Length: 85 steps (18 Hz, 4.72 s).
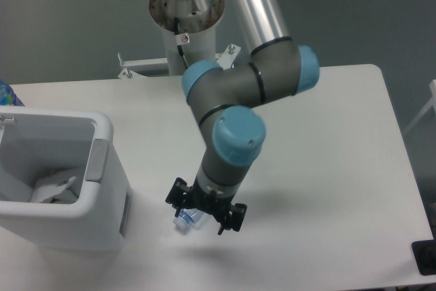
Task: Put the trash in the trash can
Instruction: 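Move the open gripper back over the clear water bottle and lower, then close the gripper on the bottle's cap end and lift it, then carry the bottle over the trash bin and lower it inside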
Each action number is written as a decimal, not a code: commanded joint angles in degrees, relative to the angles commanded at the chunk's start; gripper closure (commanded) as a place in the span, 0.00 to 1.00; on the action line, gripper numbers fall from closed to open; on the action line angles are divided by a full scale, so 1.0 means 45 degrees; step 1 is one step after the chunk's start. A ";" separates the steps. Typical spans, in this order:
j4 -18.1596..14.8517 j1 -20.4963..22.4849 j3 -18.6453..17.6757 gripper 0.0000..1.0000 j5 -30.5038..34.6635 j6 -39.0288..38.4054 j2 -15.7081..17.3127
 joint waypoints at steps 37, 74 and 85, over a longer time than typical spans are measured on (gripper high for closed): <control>0.0039 0.0758 0.1481 0.93 0.0186 0.0176 -0.0217; 0.3925 -0.0098 0.1252 0.36 -1.3376 -0.1624 0.3690; 0.3886 0.0522 0.0353 0.00 -1.3084 -0.1328 0.3905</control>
